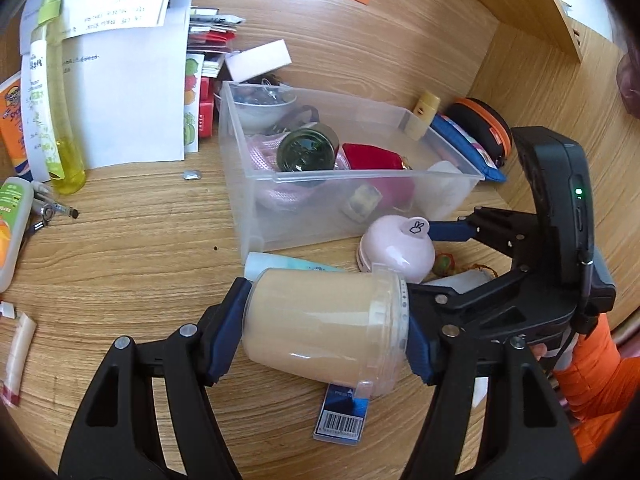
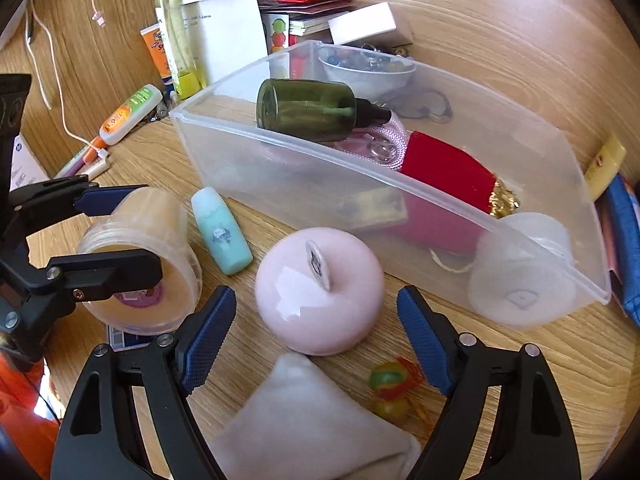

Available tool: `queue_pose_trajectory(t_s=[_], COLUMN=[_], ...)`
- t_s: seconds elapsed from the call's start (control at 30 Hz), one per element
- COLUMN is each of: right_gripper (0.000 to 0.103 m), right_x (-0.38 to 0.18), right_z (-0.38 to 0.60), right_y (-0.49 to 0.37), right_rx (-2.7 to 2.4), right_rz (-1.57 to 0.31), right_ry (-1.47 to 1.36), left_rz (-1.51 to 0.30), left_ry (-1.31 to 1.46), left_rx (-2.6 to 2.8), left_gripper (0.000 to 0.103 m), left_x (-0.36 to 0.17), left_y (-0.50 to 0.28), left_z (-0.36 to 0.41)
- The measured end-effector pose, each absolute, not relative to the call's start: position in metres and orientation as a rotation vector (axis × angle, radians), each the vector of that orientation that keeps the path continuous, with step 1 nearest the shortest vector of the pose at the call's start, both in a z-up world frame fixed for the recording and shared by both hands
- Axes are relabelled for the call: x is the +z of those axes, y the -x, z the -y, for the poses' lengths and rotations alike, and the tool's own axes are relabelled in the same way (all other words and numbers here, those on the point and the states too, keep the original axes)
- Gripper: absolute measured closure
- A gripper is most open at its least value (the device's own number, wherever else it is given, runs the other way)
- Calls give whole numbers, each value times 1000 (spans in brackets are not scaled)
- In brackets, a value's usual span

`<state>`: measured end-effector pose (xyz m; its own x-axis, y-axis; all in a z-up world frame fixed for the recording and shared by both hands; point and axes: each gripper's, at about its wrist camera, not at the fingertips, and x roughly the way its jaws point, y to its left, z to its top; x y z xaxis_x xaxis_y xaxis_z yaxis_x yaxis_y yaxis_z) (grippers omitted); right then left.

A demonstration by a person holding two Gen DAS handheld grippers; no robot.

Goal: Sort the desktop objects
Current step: 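Grasp the cream jar with the left gripper, then grasp the pink round container with the right gripper while left lifts the cream jar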

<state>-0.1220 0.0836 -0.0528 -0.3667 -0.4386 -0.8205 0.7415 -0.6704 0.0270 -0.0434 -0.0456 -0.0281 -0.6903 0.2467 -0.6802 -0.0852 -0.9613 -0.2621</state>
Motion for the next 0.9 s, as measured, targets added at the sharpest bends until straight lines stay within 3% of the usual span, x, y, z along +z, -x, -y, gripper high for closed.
queue_pose_trajectory(t_s=[0.07,0.1,0.9], right_gripper=[42,43,43], right_x=[-56,-56,6], right_z=[-82,-83,-142], right_y=[124,124,106], right_rx=[-2073,-2073,-2205], right_rz=[-458,-452,-281], right_ry=[-1115,-1116,-909], left_rz=[318,321,404], left_ry=[1129,1126,1046], left_rx=[2720,2724,2909], left_gripper=[35,35,36], left_x=[-28,-27,12], left_y=[42,41,35], left_z=[46,47,74])
